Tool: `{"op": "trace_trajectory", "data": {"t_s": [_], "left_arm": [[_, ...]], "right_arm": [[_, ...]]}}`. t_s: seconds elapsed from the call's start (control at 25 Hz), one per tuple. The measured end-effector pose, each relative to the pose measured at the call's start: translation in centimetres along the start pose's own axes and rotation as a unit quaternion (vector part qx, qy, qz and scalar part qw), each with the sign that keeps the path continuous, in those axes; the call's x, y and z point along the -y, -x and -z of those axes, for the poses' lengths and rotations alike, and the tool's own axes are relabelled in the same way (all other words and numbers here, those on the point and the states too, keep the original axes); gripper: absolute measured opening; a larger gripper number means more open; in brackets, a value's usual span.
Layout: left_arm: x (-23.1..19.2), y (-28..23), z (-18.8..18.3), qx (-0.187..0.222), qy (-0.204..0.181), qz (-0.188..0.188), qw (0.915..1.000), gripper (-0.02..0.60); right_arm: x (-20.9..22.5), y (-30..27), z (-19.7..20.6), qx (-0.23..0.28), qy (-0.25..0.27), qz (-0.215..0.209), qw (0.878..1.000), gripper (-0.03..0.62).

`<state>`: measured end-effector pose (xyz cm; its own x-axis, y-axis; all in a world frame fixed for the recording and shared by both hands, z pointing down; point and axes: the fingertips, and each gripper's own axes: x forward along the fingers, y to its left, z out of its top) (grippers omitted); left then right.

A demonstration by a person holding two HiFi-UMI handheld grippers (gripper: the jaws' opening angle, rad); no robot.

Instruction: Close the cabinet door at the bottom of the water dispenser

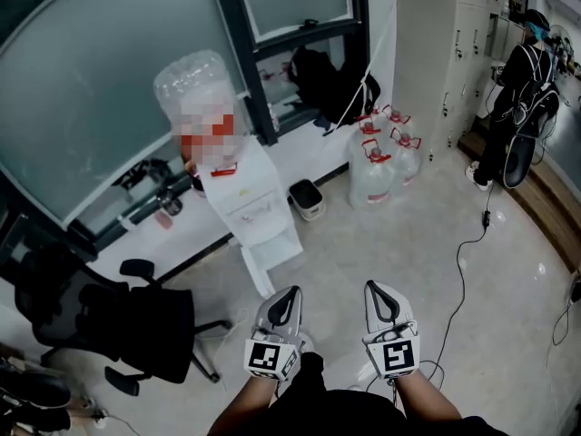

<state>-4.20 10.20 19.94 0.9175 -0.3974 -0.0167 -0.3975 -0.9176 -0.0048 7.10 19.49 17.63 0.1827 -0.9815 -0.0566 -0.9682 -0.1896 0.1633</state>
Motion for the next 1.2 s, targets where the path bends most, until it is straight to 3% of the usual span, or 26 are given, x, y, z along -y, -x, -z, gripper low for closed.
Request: {"op": "trace_trajectory", "data": {"t_s": [0.68, 1.2], "left_arm": [[-17.1, -7.6, -0.5, -0.011, 0.012, -0.032, 0.9994, 0.02], [-23.1, -8.0, 0.3, -0.007, 0.017, -0.073, 0.9971, 0.02]], "right_arm": [[-3.5, -20.8, -1.8, 0.002, 0.008, -0.043, 0.999, 0.004], [-6.3, -27.3, -2.6, 0.007, 0.03, -0.093, 0.995, 0.005]]}}
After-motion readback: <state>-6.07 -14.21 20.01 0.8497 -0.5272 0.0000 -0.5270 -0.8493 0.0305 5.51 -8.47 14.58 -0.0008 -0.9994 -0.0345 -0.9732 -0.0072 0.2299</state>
